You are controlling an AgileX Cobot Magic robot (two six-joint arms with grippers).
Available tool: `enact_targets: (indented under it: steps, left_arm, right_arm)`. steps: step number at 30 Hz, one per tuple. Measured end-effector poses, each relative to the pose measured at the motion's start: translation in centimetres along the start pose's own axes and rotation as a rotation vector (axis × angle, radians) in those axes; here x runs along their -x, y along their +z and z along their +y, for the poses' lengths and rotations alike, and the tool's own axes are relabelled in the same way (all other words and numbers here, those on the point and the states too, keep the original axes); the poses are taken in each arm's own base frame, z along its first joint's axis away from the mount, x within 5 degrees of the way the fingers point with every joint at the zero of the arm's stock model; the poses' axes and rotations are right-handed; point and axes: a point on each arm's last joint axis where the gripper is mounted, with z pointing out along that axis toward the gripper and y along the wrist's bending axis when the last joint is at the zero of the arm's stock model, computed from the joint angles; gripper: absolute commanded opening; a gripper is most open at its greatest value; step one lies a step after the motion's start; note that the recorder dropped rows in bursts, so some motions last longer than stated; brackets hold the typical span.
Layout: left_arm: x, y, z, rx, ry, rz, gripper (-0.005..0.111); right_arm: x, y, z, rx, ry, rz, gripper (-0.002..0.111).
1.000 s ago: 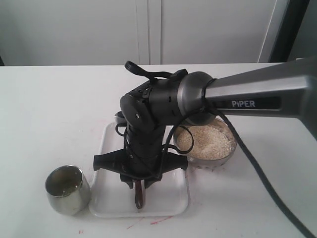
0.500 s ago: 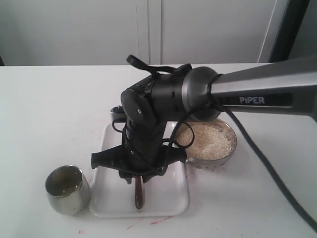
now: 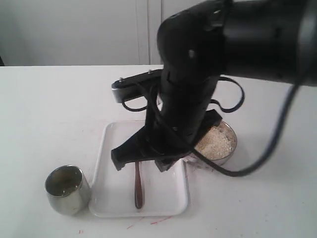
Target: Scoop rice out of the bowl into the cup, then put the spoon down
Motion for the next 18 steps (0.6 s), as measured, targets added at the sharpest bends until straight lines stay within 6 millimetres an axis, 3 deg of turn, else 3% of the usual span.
enact_targets:
  steps: [5,11,13,18]
  left_arm:
    - [0.0,0.0,0.0,0.0,0.0,0.0,0.014]
    - [0.0,0.0,0.0,0.0,0.0,0.0,0.014]
    - [0.0,0.0,0.0,0.0,0.0,0.0,0.014]
    - [0.0,0.0,0.0,0.0,0.0,0.0,0.014]
  right_arm:
    - [-5.5,-4.6,-1.6,0.026,-0.022,-0.09,0.0]
    - [-12.9,-8.4,-3.1,0.165,0.013,-0.262,0.0]
    - [-14.5,-8.9,-3.4,0.21,0.025,-0.323,0.0]
    - [-16.2,-8.7,-3.8,0.23,0.03,-0.362,0.0]
